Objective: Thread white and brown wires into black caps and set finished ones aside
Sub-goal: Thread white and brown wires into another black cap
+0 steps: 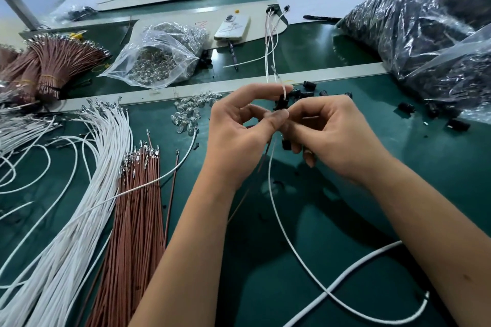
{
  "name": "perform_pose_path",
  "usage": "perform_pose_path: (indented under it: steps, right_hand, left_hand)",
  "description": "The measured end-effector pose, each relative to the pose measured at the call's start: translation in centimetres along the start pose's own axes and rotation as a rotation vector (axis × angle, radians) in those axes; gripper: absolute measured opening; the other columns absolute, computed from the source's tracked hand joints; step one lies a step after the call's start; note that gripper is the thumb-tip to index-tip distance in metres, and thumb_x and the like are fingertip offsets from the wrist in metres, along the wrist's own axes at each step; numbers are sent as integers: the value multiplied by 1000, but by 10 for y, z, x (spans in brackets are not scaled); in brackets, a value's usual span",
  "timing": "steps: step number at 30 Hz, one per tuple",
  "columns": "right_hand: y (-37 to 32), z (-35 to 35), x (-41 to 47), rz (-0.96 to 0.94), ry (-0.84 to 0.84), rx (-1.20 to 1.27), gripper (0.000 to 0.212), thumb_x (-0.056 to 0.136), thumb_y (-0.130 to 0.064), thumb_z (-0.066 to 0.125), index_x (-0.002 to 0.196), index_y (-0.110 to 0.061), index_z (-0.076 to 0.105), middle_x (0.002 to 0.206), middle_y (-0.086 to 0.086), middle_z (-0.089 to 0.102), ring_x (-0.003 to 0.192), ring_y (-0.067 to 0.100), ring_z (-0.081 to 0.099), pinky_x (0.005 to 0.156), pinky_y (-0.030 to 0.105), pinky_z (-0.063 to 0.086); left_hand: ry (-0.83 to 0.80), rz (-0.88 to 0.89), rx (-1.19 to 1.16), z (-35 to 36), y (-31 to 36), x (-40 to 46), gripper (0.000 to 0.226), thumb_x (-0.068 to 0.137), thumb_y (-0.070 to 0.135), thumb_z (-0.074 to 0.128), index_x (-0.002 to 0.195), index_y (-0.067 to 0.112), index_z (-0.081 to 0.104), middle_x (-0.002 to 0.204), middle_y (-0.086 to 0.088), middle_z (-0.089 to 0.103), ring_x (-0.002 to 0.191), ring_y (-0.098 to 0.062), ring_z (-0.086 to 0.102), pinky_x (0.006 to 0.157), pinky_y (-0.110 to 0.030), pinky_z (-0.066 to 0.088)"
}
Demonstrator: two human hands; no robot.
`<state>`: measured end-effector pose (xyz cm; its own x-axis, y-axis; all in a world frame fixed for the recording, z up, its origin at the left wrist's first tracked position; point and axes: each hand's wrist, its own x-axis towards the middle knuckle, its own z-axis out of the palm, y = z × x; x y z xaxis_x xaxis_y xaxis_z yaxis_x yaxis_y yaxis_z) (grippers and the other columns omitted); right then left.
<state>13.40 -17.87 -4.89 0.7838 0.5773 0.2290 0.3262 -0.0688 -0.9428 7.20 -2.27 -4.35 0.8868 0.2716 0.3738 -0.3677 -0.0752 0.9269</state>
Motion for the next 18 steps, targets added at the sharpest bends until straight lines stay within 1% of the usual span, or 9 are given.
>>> perform_pose_path:
  steps: [3,4,6,9,11,12,14,15,18]
  right_hand:
    - [0,0,0,-16,-26,-84,18,95,-8,70,78,-11,69,58,12,57,46,15,50,39,31,44]
    - [1,1,-1,-16,-46,-117,19,94,-7,70,75,-10,67,56,10,54,45,14,48,39,33,42]
    - [2,4,-1,3,-90,-149,20,93,-5,70,74,-10,66,54,2,52,43,12,46,39,36,42]
    - [4,4,-1,5,-91,-148,19,92,-4,70,75,-11,67,56,-3,54,44,9,47,41,30,42]
    - [4,3,0,-35,-60,-154,18,93,-5,71,78,-15,68,58,-8,57,46,6,51,45,23,42]
    - [3,4,0,-60,-40,-149,16,94,-7,72,81,-16,68,61,-8,60,48,9,54,46,21,43]
    - [0,6,-1,-90,10,-119,11,95,-17,76,84,-16,71,64,-3,64,49,19,59,43,26,47]
    - [-1,7,-1,-100,42,-100,12,95,-21,77,85,-16,72,63,0,65,48,20,59,42,29,47]
    - [-3,7,-2,-142,125,-25,10,94,-17,77,86,-13,73,58,2,61,42,9,53,42,22,43]
  left_hand:
    - [-13,20,11,1,0,0,44,83,-9,70,121,15,71,98,-3,65,76,-17,56,73,-32,52]
    - [-15,15,-9,0,0,0,49,83,-9,68,125,17,69,96,0,61,78,-16,54,76,-33,52]
    - [-6,7,-59,-1,0,0,52,84,-11,67,129,15,67,95,2,58,83,-15,52,81,-31,50]
    - [2,11,-106,-2,0,-1,54,82,-13,69,128,16,66,96,0,62,87,-12,56,85,-23,50]
    - [-2,19,-128,-1,1,-1,55,80,-13,71,127,16,66,98,-2,66,90,-12,59,87,-23,51]
    - [-4,26,-138,-1,2,-1,54,79,-13,72,125,14,67,98,-3,68,91,-13,60,89,-24,50]
    - [-10,39,-162,0,3,-1,51,78,-14,73,122,12,67,98,-3,69,93,-15,61,90,-25,49]
    - [-14,43,-173,-1,3,-1,49,78,-14,73,120,11,68,98,-3,70,94,-17,61,90,-26,50]
    - [-25,34,-208,-1,3,-1,46,77,-12,74,117,11,69,100,-9,70,97,-25,61,91,-30,51]
